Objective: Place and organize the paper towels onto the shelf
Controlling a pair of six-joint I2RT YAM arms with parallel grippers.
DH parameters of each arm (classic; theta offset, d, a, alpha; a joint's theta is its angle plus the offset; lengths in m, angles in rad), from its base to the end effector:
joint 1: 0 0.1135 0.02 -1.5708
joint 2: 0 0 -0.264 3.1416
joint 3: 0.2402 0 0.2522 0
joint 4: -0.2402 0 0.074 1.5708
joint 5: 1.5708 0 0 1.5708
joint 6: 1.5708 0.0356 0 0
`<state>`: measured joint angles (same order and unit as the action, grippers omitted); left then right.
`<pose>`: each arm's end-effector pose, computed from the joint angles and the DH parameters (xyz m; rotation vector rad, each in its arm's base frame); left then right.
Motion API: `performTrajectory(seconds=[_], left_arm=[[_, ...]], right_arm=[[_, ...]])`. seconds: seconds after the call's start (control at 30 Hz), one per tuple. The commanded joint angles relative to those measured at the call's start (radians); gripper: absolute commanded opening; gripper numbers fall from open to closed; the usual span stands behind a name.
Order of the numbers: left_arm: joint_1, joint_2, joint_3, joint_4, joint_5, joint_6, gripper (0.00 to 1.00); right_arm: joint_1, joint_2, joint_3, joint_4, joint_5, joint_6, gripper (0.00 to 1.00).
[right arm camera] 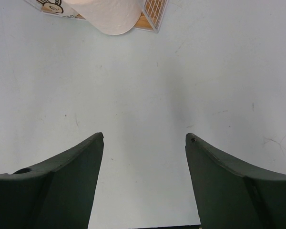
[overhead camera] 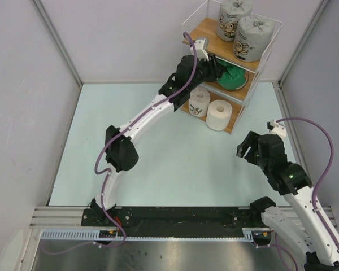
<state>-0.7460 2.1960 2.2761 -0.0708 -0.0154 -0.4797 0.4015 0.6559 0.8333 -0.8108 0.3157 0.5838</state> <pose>0.3848 -0.3549 0.4080 0.2054 1.6294 -0.9431 0.1224 0.0399 0.3130 0.3716 2.1444 0.2153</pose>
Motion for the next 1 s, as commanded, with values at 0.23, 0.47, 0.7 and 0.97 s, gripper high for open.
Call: performTrajectory(seconds=[0.23, 0.47, 0.7, 0.97], left_arm=[[-0.006, -0.056, -0.046, 0.103, 0.052, -0.037, 0.68], [-0.006, -0.084, -0.058, 0.103, 0.075, -0.043, 0.98], [-0.006, -0.127, -0.061, 0.08, 0.097, -0.045, 1.0], [-0.003, -0.179, -0.07, 0.078, 0.101, -0.033, 1.0]], right_arm=[[-0.004, 0.002, 0.04, 0.007, 0.008, 0.007, 0.74], [-0.003, 0.004, 0.039, 0.012, 0.0, 0.01, 0.74], [-0.004, 0.02, 0.038, 0.024, -0.013, 0.017, 0.74], [-0.003, 0.024, 0.038, 0.029, -0.021, 0.019, 0.74]])
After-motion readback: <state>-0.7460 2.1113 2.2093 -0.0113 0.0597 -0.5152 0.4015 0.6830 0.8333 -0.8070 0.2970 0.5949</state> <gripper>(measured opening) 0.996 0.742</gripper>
